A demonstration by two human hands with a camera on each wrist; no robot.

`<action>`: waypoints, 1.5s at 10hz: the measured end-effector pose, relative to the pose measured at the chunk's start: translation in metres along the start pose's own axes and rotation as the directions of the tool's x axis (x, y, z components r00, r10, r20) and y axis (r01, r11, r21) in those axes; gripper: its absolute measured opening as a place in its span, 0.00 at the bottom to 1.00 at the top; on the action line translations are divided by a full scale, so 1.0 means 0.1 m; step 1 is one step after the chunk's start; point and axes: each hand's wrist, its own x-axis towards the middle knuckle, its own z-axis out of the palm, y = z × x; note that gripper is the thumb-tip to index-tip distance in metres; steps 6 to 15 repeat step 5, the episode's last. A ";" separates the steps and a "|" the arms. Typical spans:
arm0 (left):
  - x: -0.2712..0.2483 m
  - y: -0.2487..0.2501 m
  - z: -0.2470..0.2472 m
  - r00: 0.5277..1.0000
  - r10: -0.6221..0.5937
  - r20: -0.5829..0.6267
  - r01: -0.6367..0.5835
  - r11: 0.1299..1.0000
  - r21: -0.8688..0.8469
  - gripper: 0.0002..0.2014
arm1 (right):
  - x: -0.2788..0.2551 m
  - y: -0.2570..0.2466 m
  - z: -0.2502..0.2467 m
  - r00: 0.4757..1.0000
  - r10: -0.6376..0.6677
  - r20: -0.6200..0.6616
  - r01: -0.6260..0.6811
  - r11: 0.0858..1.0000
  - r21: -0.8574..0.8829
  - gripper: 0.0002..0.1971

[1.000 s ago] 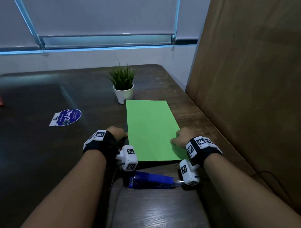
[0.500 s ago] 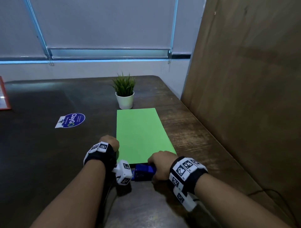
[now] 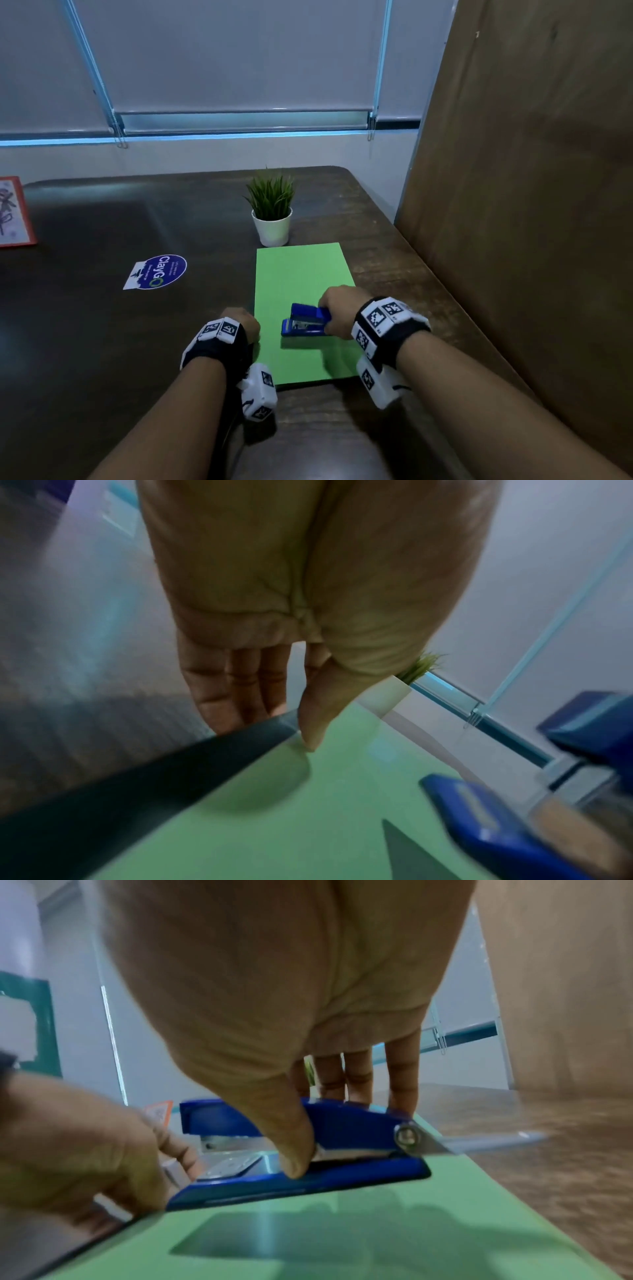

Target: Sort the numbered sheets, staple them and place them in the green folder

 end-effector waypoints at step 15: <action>-0.16 0.17 0.15 0.994 -0.035 -0.102 0.038 0.999 0.025 0.15 | 0.06 0.12 0.71 0.976 0.099 -0.193 -0.066 0.984 0.167 0.18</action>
